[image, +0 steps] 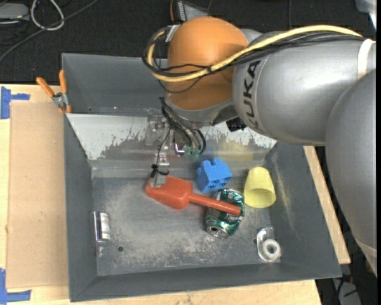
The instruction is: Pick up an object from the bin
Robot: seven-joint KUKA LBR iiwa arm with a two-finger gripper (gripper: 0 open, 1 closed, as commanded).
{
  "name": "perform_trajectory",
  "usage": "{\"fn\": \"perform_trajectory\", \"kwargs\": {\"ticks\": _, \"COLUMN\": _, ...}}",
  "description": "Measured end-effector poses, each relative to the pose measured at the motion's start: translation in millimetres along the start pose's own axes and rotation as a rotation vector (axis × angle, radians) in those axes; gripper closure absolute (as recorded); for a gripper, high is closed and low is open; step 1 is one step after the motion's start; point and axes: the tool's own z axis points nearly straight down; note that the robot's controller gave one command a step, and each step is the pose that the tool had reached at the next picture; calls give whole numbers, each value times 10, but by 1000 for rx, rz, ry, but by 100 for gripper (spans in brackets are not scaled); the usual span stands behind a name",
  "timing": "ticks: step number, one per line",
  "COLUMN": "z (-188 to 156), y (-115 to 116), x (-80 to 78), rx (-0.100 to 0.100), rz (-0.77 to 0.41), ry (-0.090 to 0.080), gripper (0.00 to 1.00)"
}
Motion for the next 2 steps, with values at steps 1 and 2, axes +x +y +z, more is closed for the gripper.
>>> {"fn": "perform_trajectory", "kwargs": {"ticks": 1, "z": 0, "y": 0, "x": 0, "rx": 0, "rz": 0, "ry": 0, "gripper": 0}}
{"fn": "perform_trajectory", "kwargs": {"ticks": 2, "z": -66, "y": -18, "x": 38, "rx": 1, "rz": -40, "ry": 4, "gripper": 0}}
